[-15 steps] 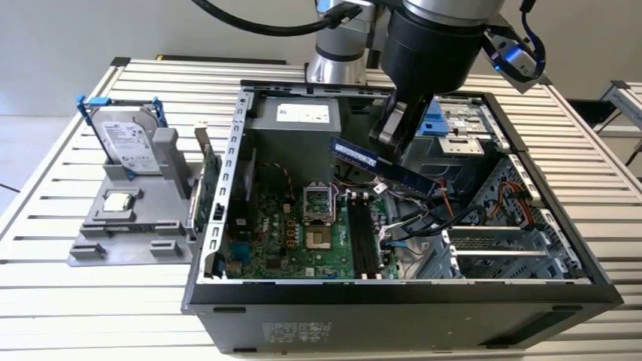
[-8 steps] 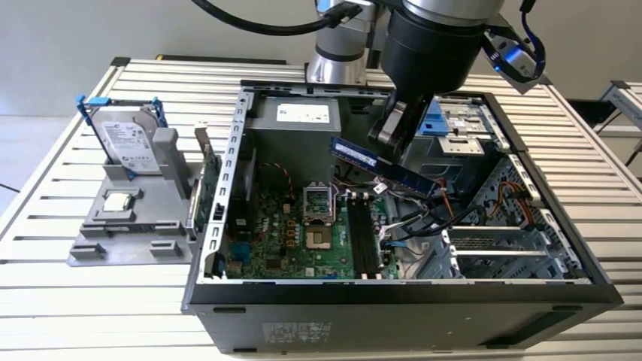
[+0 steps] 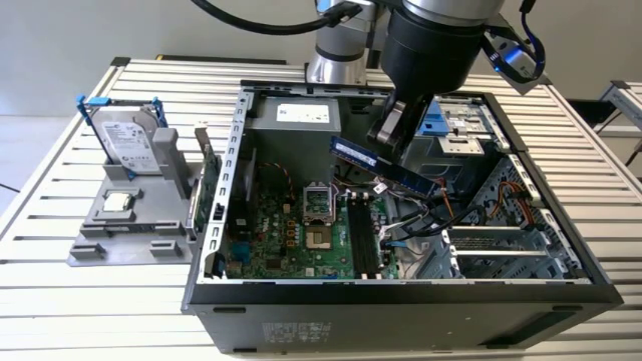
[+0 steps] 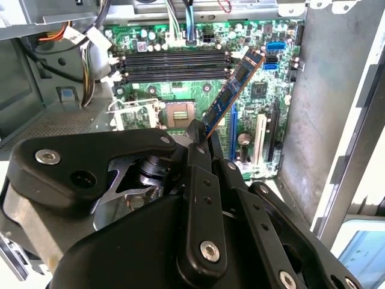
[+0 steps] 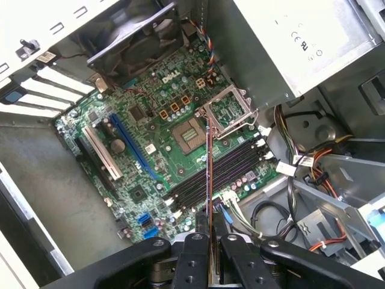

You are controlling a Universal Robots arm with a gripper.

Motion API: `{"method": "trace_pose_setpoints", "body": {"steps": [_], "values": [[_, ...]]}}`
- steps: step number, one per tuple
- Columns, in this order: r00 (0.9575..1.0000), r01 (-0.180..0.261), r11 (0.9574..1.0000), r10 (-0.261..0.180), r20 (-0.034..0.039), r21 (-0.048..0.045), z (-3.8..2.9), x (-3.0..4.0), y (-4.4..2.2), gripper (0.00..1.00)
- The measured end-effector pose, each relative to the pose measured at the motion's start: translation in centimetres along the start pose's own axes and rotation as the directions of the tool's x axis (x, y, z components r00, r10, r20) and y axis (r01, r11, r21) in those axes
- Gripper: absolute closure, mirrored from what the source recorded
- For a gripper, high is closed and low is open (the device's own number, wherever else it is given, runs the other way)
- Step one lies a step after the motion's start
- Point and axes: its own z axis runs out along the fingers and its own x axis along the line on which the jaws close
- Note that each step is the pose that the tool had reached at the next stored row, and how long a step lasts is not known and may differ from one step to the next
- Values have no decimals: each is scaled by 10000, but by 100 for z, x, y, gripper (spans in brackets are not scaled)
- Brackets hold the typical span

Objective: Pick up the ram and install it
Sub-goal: 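Insert the ram into the slot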

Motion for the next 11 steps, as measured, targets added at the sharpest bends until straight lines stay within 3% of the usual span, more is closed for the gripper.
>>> {"method": "trace_pose_setpoints", "body": {"steps": [11], "values": [[9997, -226, 9997, 226, 3, -5, 0, 0, 0, 100]]}}
